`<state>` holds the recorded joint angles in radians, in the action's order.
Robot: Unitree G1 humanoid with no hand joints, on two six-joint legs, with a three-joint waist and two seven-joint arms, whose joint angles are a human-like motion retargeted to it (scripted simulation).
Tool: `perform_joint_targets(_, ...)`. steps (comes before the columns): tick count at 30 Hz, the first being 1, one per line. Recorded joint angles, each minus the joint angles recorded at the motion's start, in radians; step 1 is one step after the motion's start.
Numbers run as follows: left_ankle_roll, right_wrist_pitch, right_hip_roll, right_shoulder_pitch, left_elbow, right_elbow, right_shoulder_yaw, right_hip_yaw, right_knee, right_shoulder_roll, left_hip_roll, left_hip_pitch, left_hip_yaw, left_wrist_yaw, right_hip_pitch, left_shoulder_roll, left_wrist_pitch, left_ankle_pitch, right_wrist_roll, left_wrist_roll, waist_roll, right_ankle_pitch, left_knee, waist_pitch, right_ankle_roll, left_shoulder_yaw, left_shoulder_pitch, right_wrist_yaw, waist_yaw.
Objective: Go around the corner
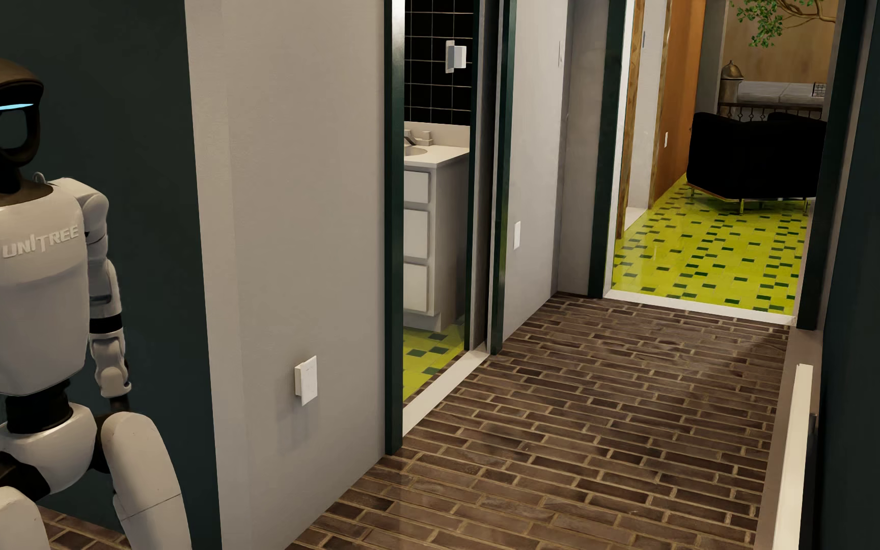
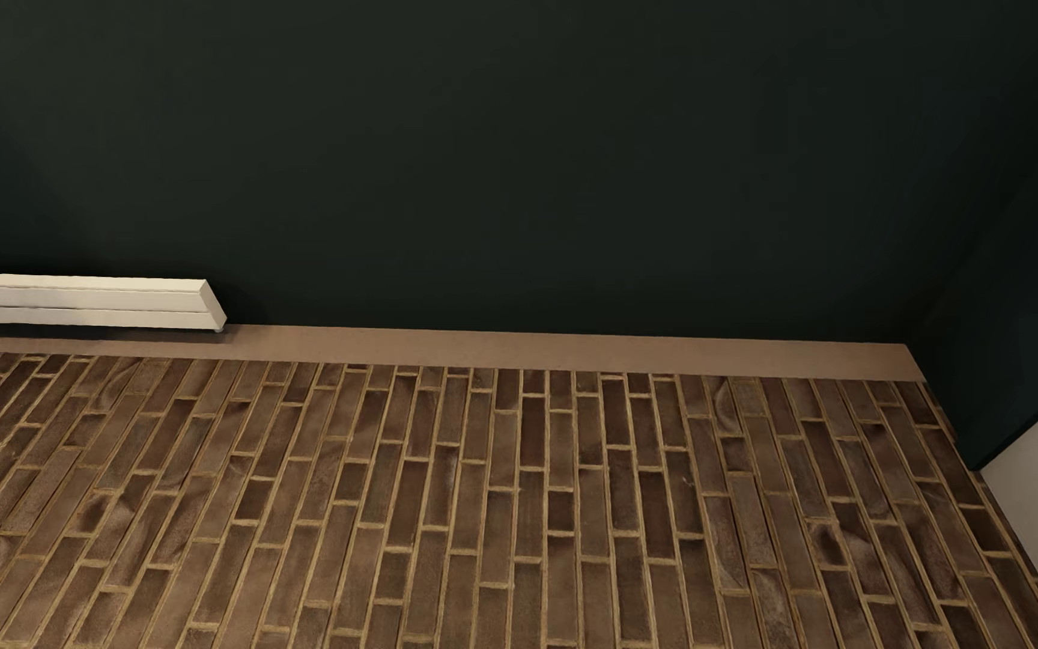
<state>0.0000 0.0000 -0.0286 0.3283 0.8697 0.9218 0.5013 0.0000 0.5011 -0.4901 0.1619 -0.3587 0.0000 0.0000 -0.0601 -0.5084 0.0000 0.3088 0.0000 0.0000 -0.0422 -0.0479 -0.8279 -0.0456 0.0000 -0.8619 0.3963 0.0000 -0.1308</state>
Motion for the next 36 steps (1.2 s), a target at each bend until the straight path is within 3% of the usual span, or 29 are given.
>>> perform_joint_targets(1, 0.000, 0.000, 0.021, 0.005, -0.015, -0.015, -0.030, 0.000, -0.017, -0.005, -0.004, 0.020, 0.000, 0.000, -0.060, 0.015, 0.000, 0.070, 0.000, 0.000, 0.014, -0.021, 0.175, -0.016, 0.000, 0.021, 0.013, 0.000, -0.029)
perform_joint_targets(2, 0.000, 0.000, 0.040, 0.001, -0.024, -0.024, -0.042, 0.000, -0.020, -0.011, -0.008, 0.033, 0.000, 0.000, -0.099, 0.035, 0.000, 0.069, 0.000, 0.000, 0.028, -0.047, 0.302, -0.024, 0.000, 0.026, 0.023, 0.000, -0.052)
perform_joint_targets(4, 0.000, 0.000, 0.076, -0.016, -0.034, -0.031, -0.042, 0.000, -0.021, -0.014, -0.005, 0.063, 0.000, 0.000, -0.168, 0.075, 0.000, -0.210, 0.000, 0.000, 0.041, -0.089, 0.380, -0.026, 0.000, -0.002, 0.041, 0.000, -0.063)
perform_joint_targets(7, 0.000, 0.000, 0.077, 0.033, -0.029, -0.066, -0.064, 0.000, 0.029, 0.015, 0.000, 0.074, 0.000, 0.000, -0.213, 0.097, 0.000, -0.232, 0.000, 0.000, 0.014, -0.089, 0.345, 0.027, 0.000, -0.041, 0.068, 0.000, -0.062)
perform_joint_targets(9, 0.000, 0.000, 0.015, 0.056, 0.023, -0.018, 0.008, 0.000, 0.199, 0.047, 0.050, 0.101, 0.000, 0.000, -0.153, 0.094, 0.000, -0.191, 0.000, 0.000, -0.038, 0.024, 0.366, 0.051, 0.000, -0.072, 0.043, 0.000, -0.032)
perform_joint_targets(11, 0.000, 0.000, -0.079, 0.075, 0.018, 0.026, 0.106, 0.000, 0.547, 0.064, 0.064, 0.160, 0.000, 0.000, 0.045, 0.064, 0.000, -0.376, 0.000, 0.000, -0.062, 0.222, 0.353, 0.071, 0.000, -0.054, -0.013, 0.000, 0.036)
perform_joint_targets(12, 0.000, 0.000, -0.103, 0.081, 0.007, 0.048, 0.157, 0.000, 0.677, 0.067, 0.071, 0.206, 0.000, 0.000, 0.120, 0.053, 0.000, -0.421, 0.000, 0.000, -0.059, 0.225, 0.359, 0.061, 0.000, -0.021, -0.054, 0.000, 0.087)
perform_joint_targets(14, 0.000, 0.000, -0.108, 0.103, -0.056, 0.095, 0.235, 0.000, 0.727, 0.077, 0.062, 0.324, 0.000, 0.000, 0.205, 0.039, 0.000, -0.470, 0.000, 0.000, -0.036, 0.069, 0.385, 0.025, 0.000, 0.122, -0.122, 0.000, 0.142)
perform_joint_targets(16, 0.000, 0.000, -0.057, 0.122, -0.176, 0.103, 0.269, 0.000, 0.561, 0.079, 0.048, 0.408, 0.000, 0.000, 0.290, 0.027, 0.000, -0.493, 0.000, 0.000, -0.026, -0.035, 0.409, 0.005, 0.000, 0.281, -0.159, 0.000, 0.181)
perform_joint_targets(18, 0.000, 0.000, -0.011, 0.122, -0.249, 0.096, 0.244, 0.000, 0.304, 0.075, 0.031, 0.467, 0.000, 0.000, 0.325, 0.024, 0.000, -0.487, 0.000, 0.000, -0.023, 0.042, 0.432, -0.015, 0.000, 0.341, -0.204, 0.000, 0.234)
perform_joint_targets(21, 0.000, 0.000, 0.026, 0.099, -0.212, 0.073, 0.178, 0.000, 0.046, 0.046, 0.008, 0.550, 0.000, 0.000, 0.362, 0.044, 0.000, -0.492, 0.000, 0.000, -0.022, 0.204, 0.448, -0.037, 0.000, 0.285, -0.251, 0.000, 0.243)
perform_joint_targets(23, 0.000, 0.000, 0.064, 0.068, -0.161, 0.055, 0.113, 0.000, -0.009, 0.030, 0.001, 0.613, 0.000, 0.000, 0.382, 0.046, 0.000, -0.499, 0.000, 0.000, -0.035, 0.242, 0.448, -0.052, 0.000, 0.211, -0.218, 0.000, 0.226)
perform_joint_targets(25, 0.000, 0.000, 0.075, 0.064, -0.066, 0.014, 0.006, 0.000, 0.010, 0.020, 0.001, 0.672, 0.000, 0.000, 0.388, 0.046, 0.000, -0.492, 0.000, 0.000, -0.050, 0.236, 0.448, -0.044, 0.000, 0.059, -0.166, 0.000, 0.248)
perform_joint_targets(27, 0.000, 0.000, 0.078, 0.066, 0.063, 0.002, -0.039, 0.000, 0.073, 0.002, -0.034, 0.724, 0.000, 0.000, 0.381, 0.074, 0.000, -0.423, 0.000, 0.000, -0.009, 0.251, 0.447, -0.030, 0.000, -0.133, -0.102, 0.000, 0.283)
perform_joint_targets(30, 0.000, 0.000, 0.057, 0.055, 0.106, 0.041, 0.008, 0.000, 0.104, -0.006, -0.074, 0.569, 0.000, 0.000, 0.273, 0.070, 0.000, -0.161, 0.000, 0.000, 0.054, 0.083, 0.181, -0.015, 0.000, -0.291, -0.009, 0.000, 0.302)
perform_joint_targets(32, 0.000, 0.000, 0.033, 0.038, 0.079, 0.045, 0.046, 0.000, 0.085, 0.011, -0.061, 0.273, 0.000, 0.000, 0.236, 0.048, 0.000, -0.033, 0.000, 0.000, 0.071, 0.005, -0.191, 0.018, 0.000, -0.218, -0.020, 0.000, 0.252)
perform_joint_targets(33, 0.000, 0.000, 0.022, 0.027, 0.057, 0.044, 0.068, 0.000, 0.063, 0.023, -0.045, 0.162, 0.000, 0.000, 0.195, 0.038, 0.000, -0.101, 0.000, 0.000, 0.060, -0.015, -0.330, 0.025, 0.000, -0.155, -0.027, 0.000, 0.206)
perform_joint_targets(34, 0.000, 0.000, 0.010, 0.017, 0.031, 0.029, 0.068, 0.000, 0.038, 0.036, -0.031, 0.069, 0.000, 0.000, 0.146, 0.036, 0.000, -0.172, 0.000, 0.000, 0.038, -0.027, -0.395, 0.025, 0.000, -0.054, -0.032, 0.000, 0.168)
perform_joint_targets(36, 0.000, 0.000, 0.007, 0.009, -0.047, -0.006, 0.031, 0.000, -0.015, 0.054, 0.000, -0.032, 0.000, 0.000, 0.016, 0.043, 0.000, -0.121, 0.000, 0.000, 0.003, -0.047, -0.270, 0.011, 0.000, 0.133, -0.019, 0.000, 0.113)
